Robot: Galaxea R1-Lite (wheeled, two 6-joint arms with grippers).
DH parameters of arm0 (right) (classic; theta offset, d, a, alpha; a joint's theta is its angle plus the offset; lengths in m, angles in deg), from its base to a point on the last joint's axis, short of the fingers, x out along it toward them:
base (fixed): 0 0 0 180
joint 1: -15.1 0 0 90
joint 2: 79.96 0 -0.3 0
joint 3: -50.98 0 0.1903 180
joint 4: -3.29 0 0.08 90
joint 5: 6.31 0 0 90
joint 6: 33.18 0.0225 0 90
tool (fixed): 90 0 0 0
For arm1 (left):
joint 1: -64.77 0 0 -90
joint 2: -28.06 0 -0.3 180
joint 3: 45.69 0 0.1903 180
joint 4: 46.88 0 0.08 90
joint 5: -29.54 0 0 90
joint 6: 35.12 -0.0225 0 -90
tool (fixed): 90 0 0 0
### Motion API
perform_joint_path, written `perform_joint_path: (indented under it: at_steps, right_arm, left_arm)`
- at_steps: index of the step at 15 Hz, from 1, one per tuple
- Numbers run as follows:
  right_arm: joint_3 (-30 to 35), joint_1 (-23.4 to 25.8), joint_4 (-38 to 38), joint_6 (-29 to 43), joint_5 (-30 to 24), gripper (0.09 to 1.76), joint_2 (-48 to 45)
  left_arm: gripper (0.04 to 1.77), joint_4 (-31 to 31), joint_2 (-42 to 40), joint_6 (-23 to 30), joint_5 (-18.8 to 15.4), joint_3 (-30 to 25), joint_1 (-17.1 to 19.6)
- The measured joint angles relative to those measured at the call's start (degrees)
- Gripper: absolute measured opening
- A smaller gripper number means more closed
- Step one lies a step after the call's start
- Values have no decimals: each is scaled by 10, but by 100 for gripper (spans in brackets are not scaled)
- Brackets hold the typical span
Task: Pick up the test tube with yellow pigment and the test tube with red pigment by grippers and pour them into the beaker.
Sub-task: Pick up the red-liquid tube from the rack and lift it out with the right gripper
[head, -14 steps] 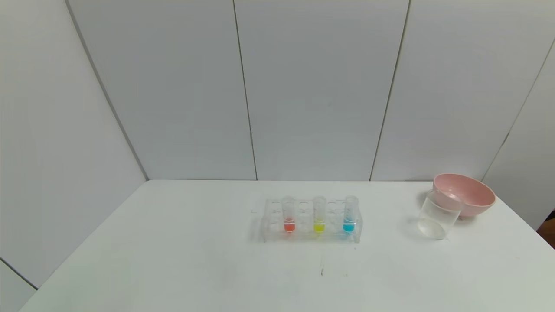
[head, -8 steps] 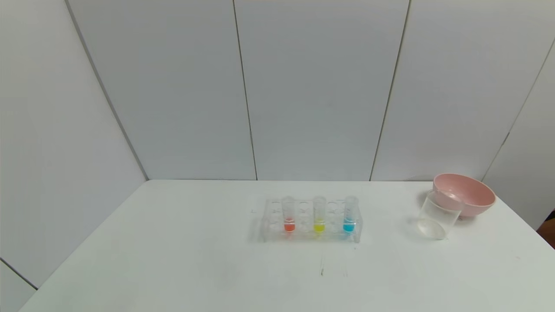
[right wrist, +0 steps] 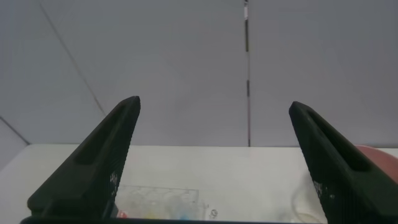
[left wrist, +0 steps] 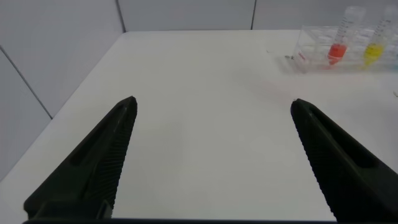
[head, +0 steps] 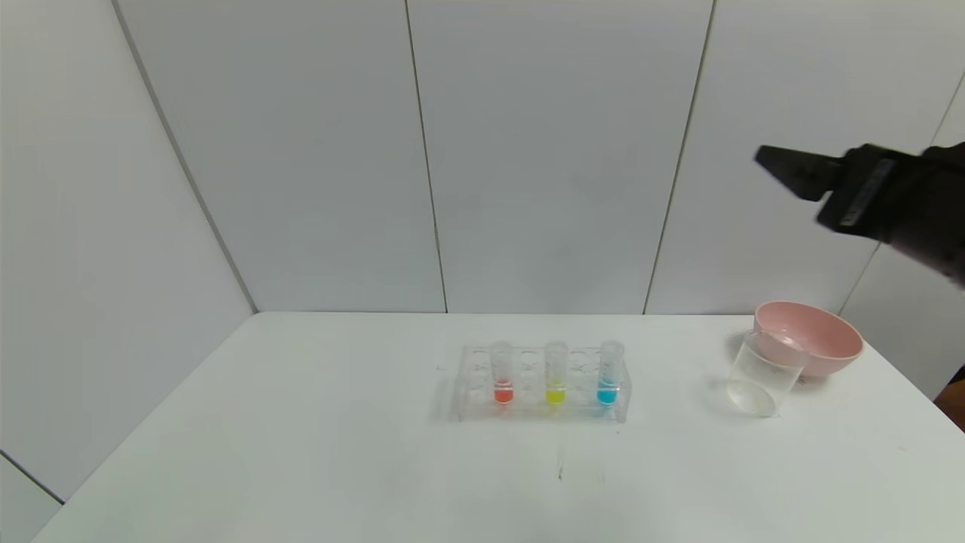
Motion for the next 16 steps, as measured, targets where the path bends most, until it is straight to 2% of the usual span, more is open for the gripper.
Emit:
perform_joint_path:
  at_steps: [3, 8, 12, 16]
  right_arm:
    - [7, -118, 86, 4, 90, 171, 96]
    - [44, -249, 240, 4, 205, 171, 225]
    - [56, -311, 307, 1, 251, 171, 319]
    - [43, -324, 340, 3, 253, 171, 395]
  left_arm:
    - [176, 0, 0, 0, 0, 0, 0]
    - [176, 0, 0, 0, 0, 0, 0]
    - [176, 0, 0, 0, 0, 0, 0]
    - [176, 0, 0, 0, 0, 0, 0]
